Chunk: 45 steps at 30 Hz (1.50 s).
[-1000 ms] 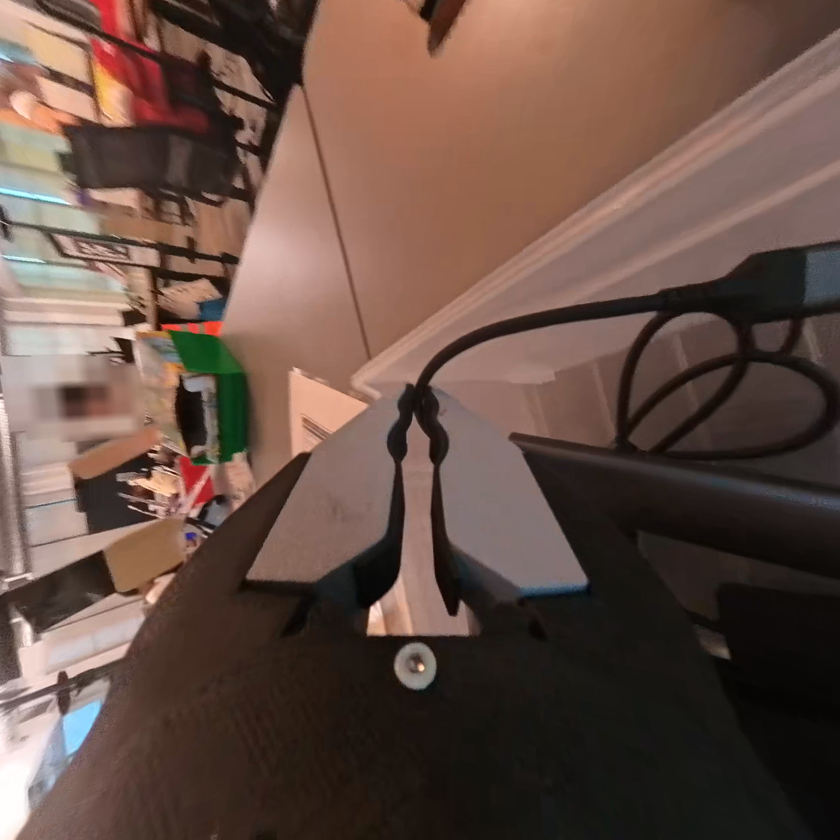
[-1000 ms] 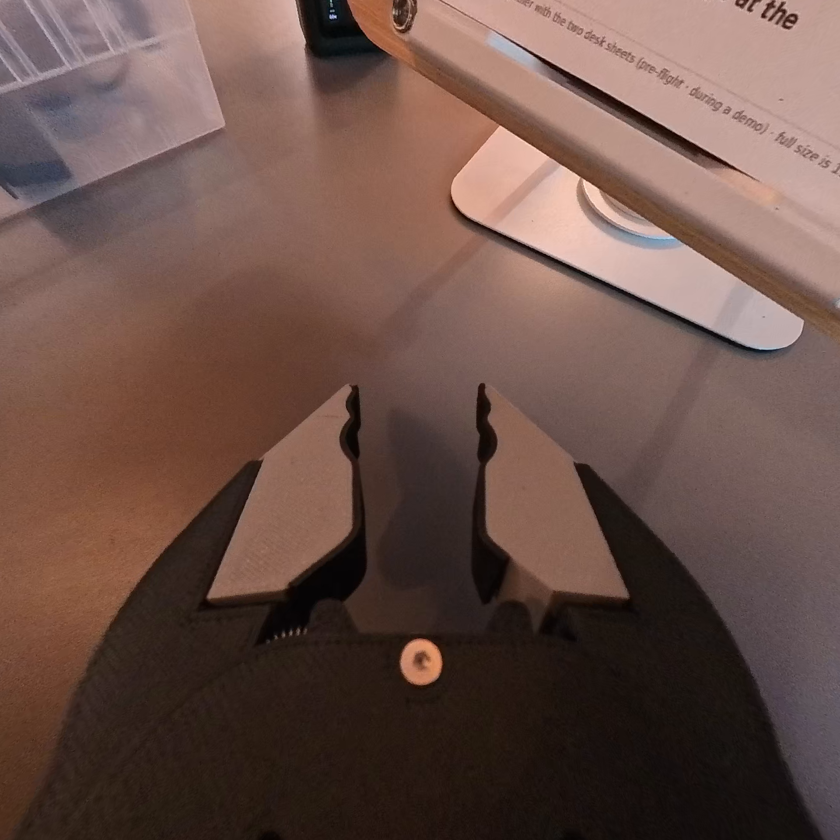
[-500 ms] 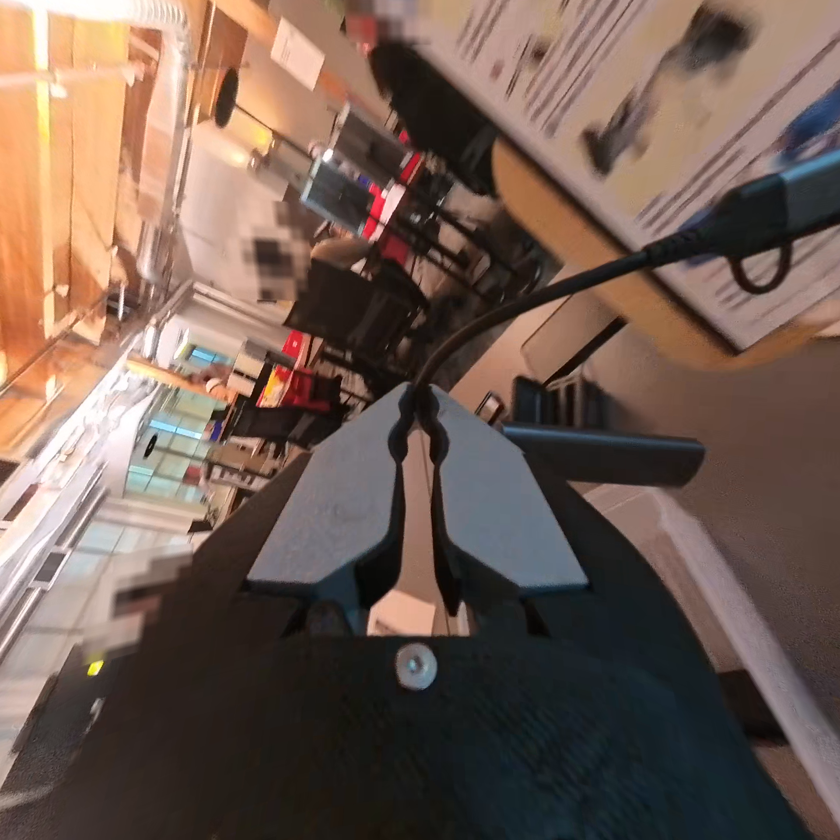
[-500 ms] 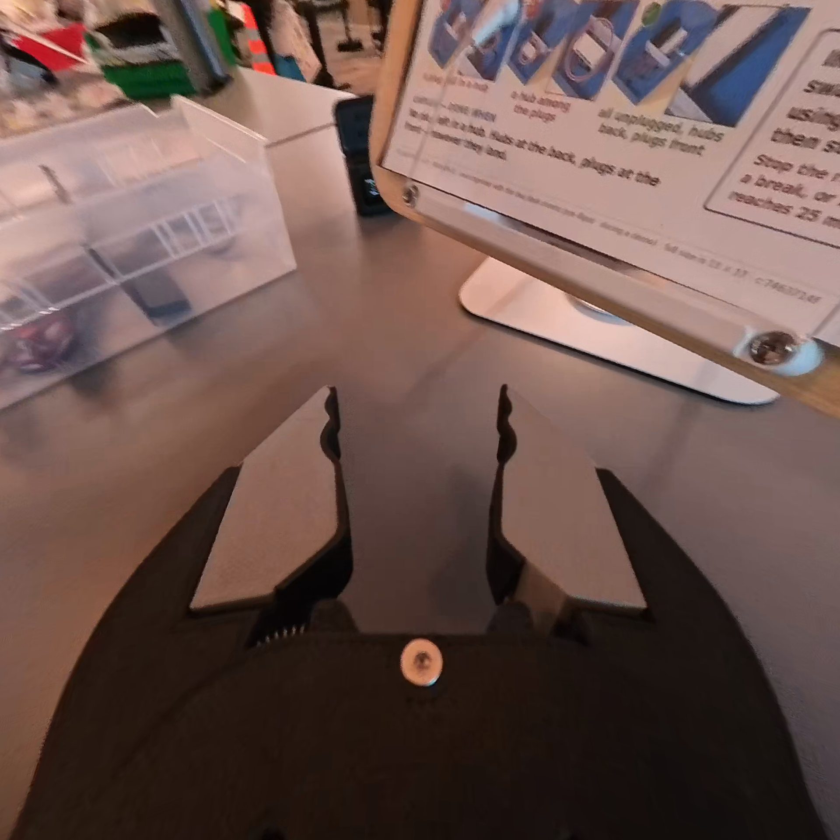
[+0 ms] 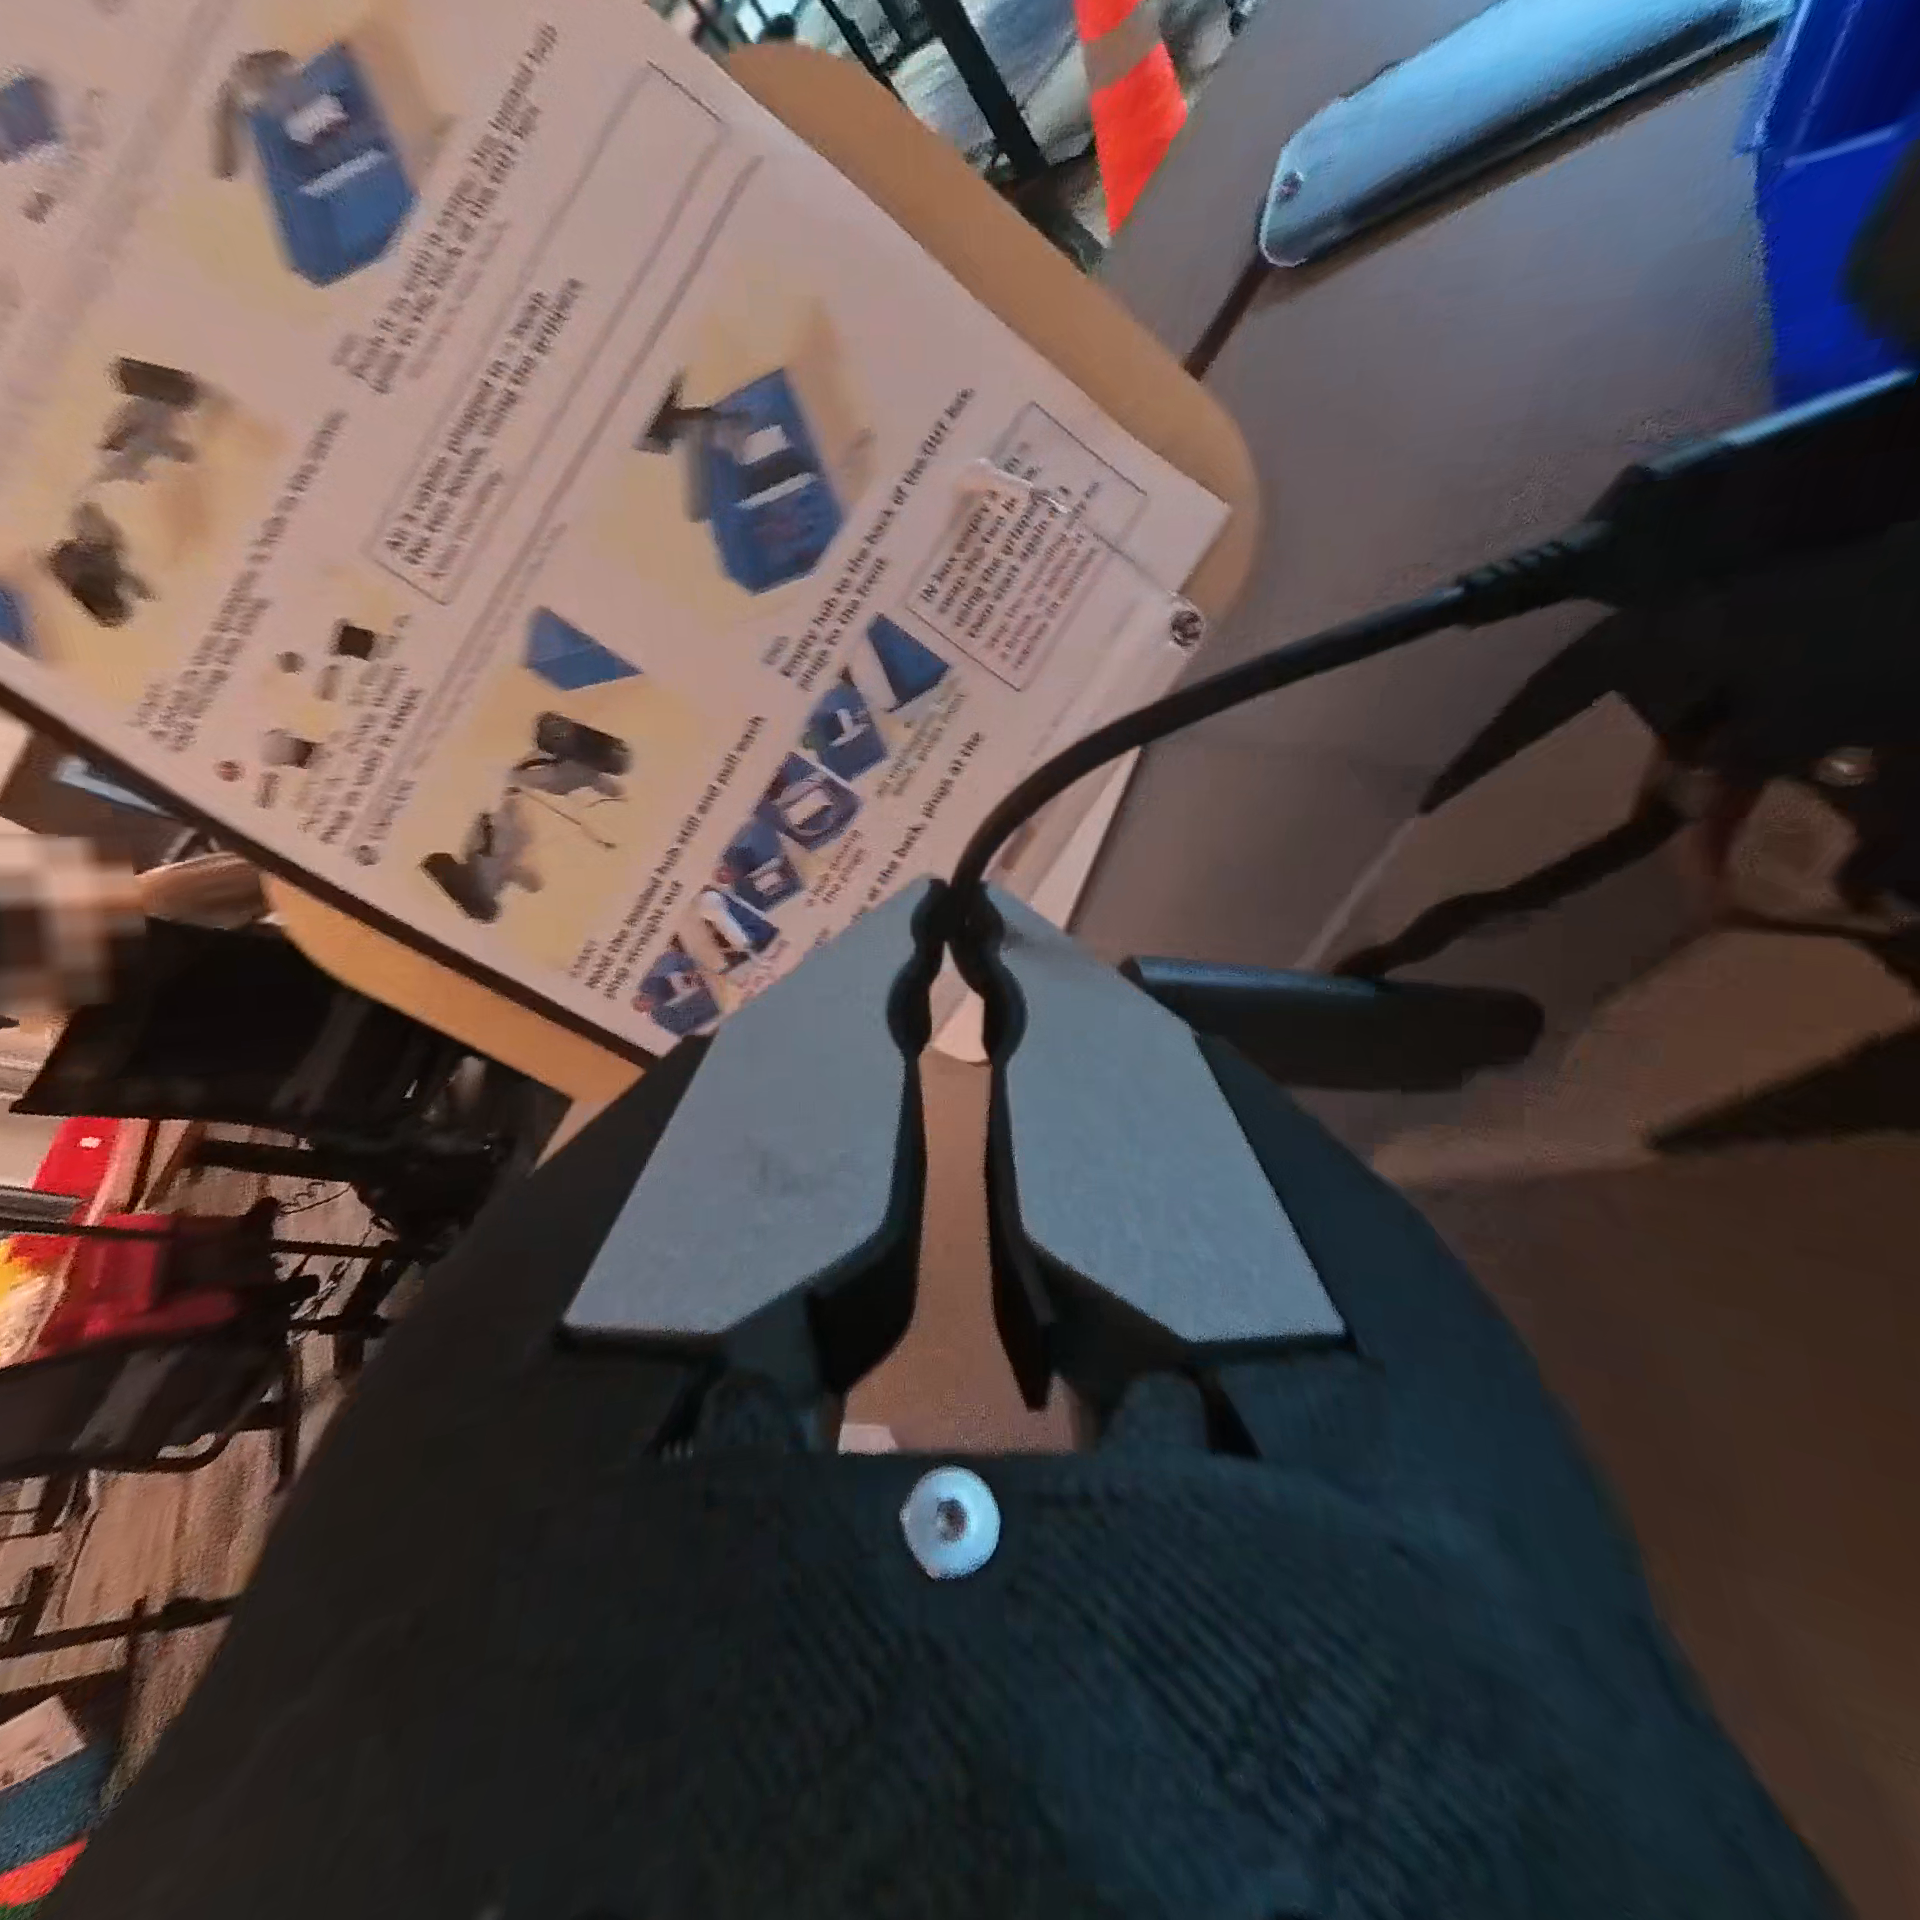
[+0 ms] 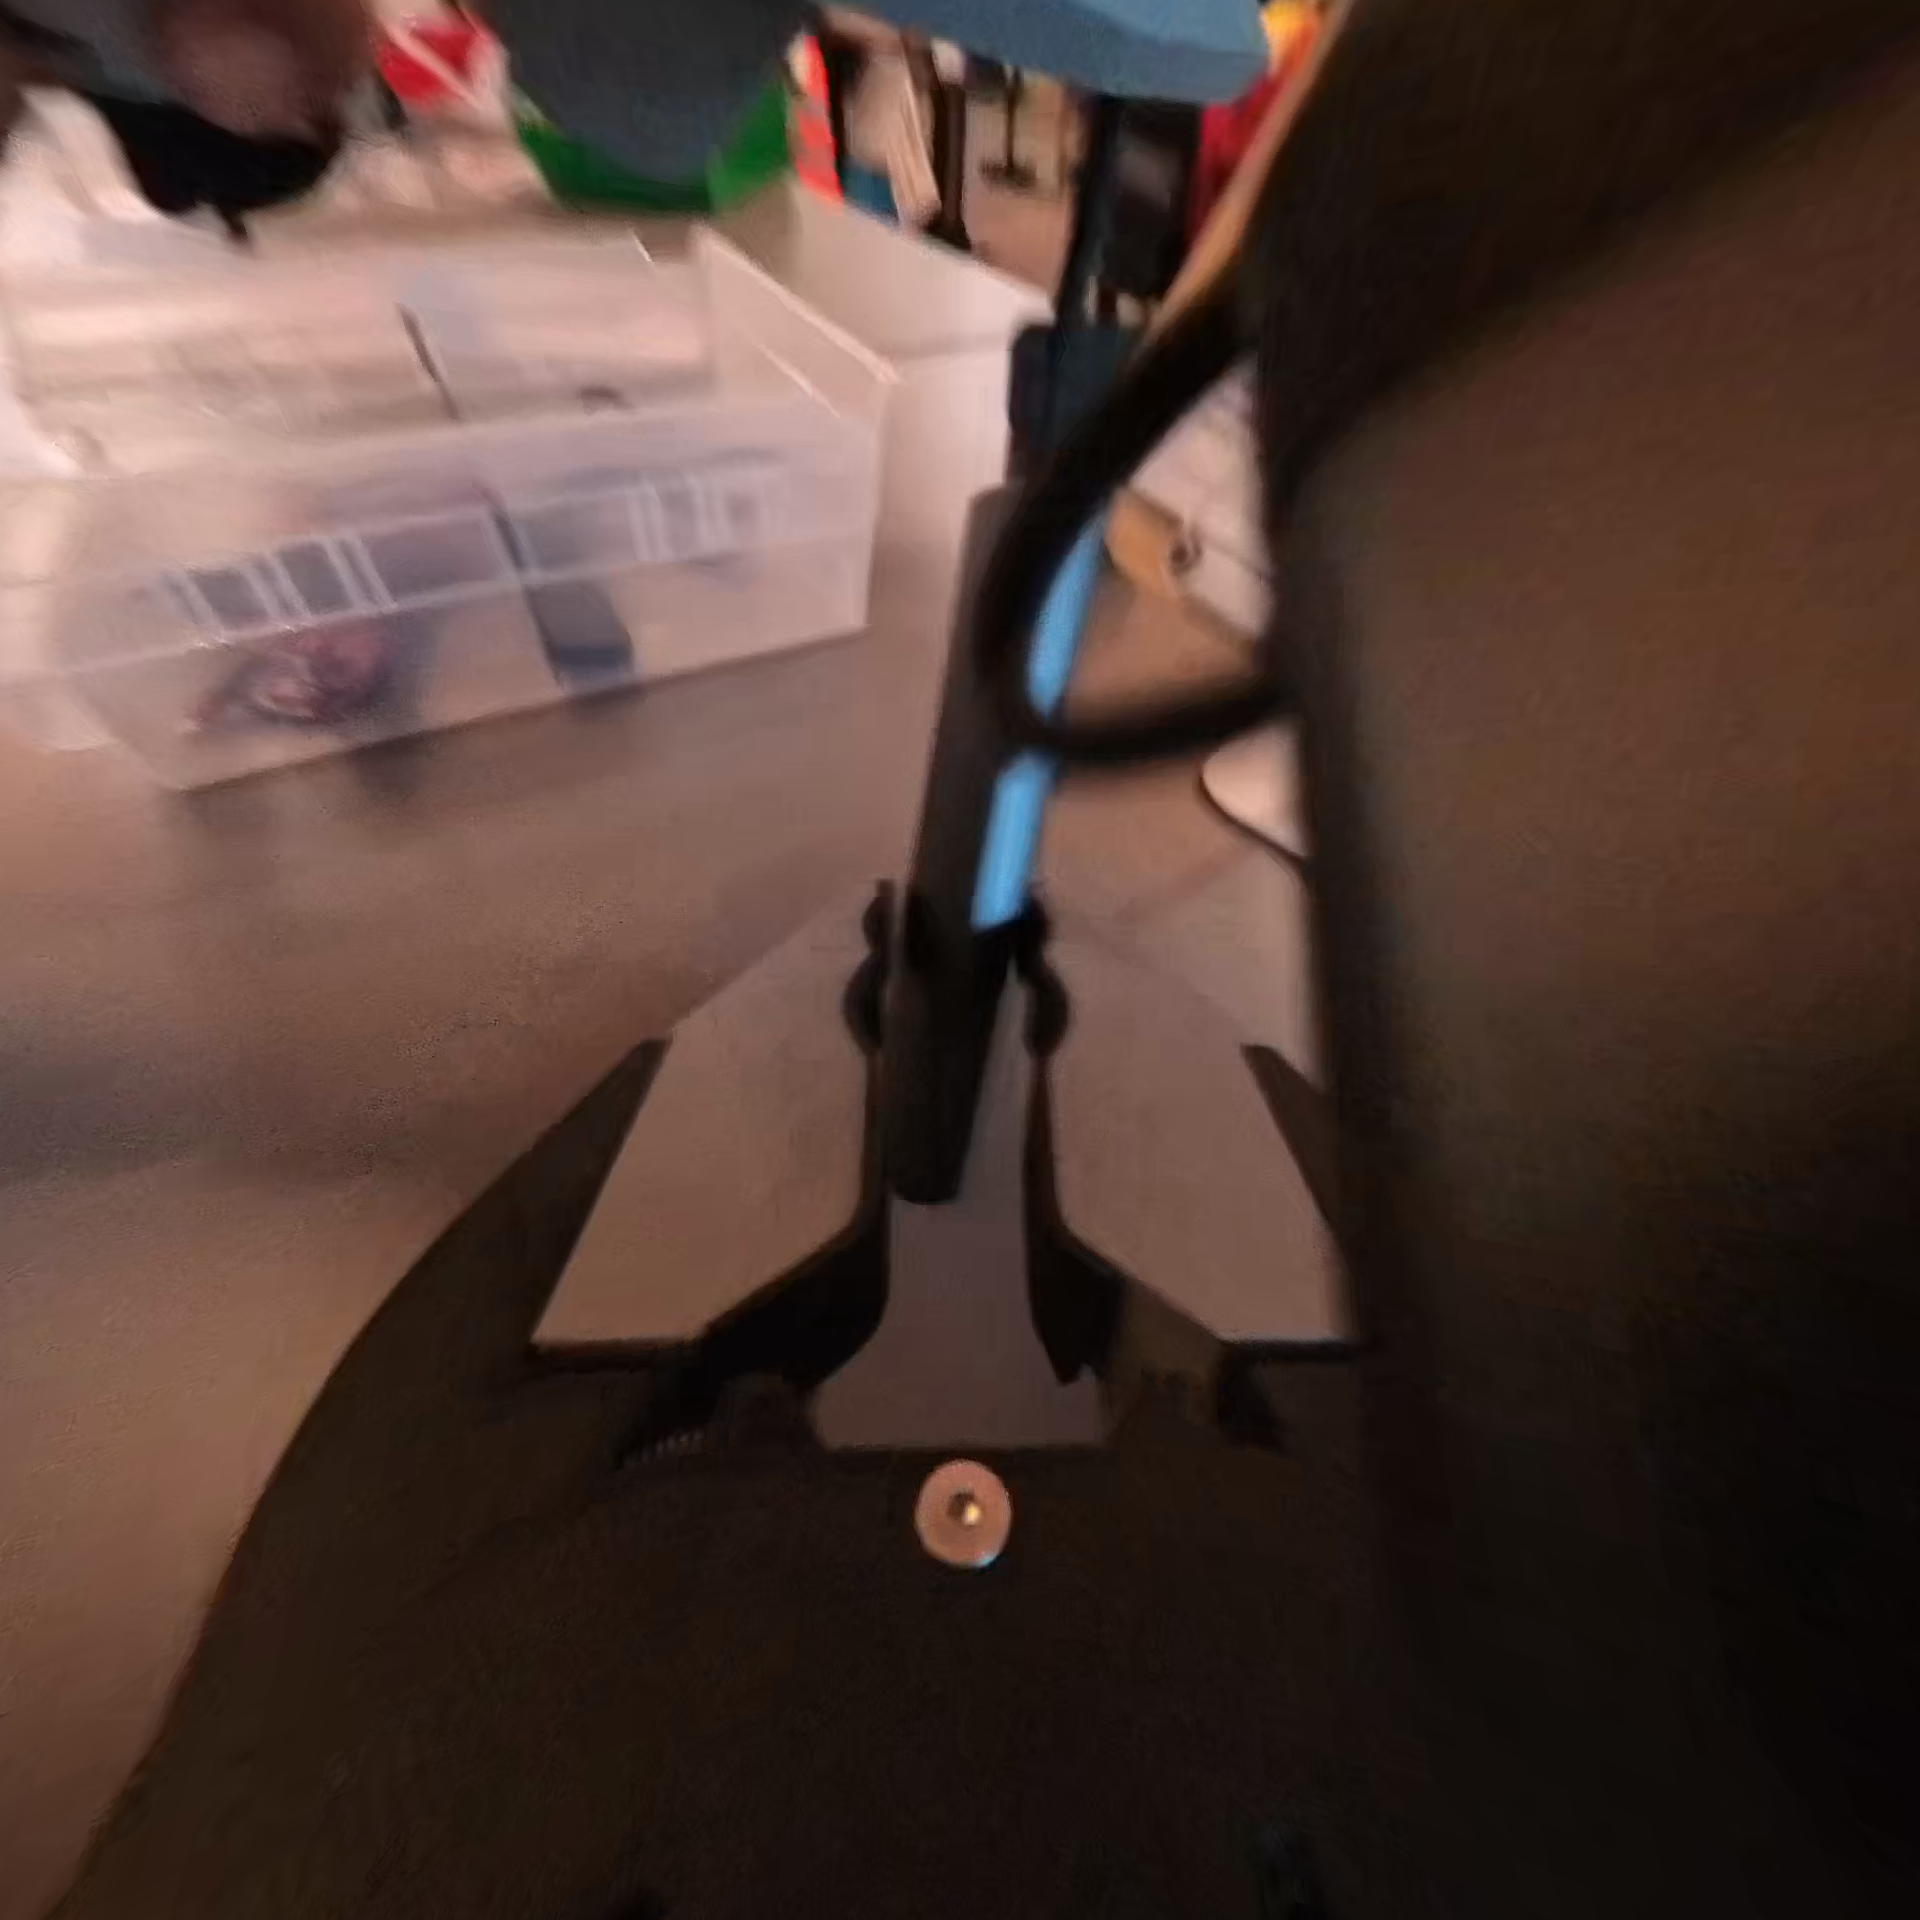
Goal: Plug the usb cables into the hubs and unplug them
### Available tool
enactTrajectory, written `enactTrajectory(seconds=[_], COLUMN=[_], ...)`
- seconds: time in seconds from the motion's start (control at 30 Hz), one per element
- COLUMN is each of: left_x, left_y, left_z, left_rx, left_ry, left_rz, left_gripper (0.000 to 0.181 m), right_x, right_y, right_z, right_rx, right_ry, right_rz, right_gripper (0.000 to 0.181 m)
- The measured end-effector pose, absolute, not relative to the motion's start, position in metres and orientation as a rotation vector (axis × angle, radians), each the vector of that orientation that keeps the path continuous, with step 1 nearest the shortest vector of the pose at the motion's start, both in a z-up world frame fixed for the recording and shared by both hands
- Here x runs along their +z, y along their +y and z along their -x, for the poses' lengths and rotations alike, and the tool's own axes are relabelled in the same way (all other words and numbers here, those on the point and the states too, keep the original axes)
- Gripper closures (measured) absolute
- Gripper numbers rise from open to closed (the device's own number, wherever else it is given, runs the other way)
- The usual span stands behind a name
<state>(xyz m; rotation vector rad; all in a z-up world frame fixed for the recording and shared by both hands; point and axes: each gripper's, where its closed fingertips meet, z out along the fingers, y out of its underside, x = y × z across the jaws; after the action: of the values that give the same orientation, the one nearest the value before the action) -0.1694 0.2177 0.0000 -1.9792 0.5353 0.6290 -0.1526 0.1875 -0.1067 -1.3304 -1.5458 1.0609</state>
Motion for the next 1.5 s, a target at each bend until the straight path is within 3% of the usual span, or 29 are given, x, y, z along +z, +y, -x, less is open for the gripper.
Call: enactTrajectory(seconds=[0.13,0.2,0.23,0.37,0.6,0.77,1.0,1.17,1.5], left_x=[-0.031,-0.037,-0.038,-0.026,-0.019,-0.056,-0.123,-0.153,-0.162], left_y=[0.222,0.217,0.211,0.167,0.044,-0.037,-0.102,-0.126,-0.108], left_z=[0.181,0.193,0.198,0.233,0.34,0.382,0.416,0.402,0.393], left_rx=[0.584,0.55,0.526,0.575,0.746,0.735,0.595,0.455,0.387], left_ry=[0.493,0.407,0.383,0.339,0.075,-0.069,-0.31,-0.257,-0.135], left_rz=[2.076,2.122,2.138,2.182,2.402,2.596,2.781,2.913,2.945], left_gripper=[0.178,0.143,0.134,0.132,0.111,0.113,0.11,0.137,0.119], right_x=[-0.126,-0.129,-0.131,-0.157,-0.191,-0.186,-0.179,-0.18,-0.181], right_y=[0.186,0.188,0.189,0.185,0.153,0.166,0.192,0.2,0.201], right_z=[0.146,0.144,0.143,0.136,0.113,0.119,0.129,0.131,0.131], right_rx=[1.153,1.244,1.27,1.209,1.229,1.199,1.123,1.066,1.036], right_ry=[-1.669,-1.657,-1.659,-1.808,-2.143,-2.061,-1.896,-1.868,-1.873], right_rz=[1.483,1.556,1.592,1.694,1.786,1.792,1.772,1.766,1.758], right_gripper=[0.167,0.169,0.169,0.168,0.168,0.155,0.156,0.157,0.159])
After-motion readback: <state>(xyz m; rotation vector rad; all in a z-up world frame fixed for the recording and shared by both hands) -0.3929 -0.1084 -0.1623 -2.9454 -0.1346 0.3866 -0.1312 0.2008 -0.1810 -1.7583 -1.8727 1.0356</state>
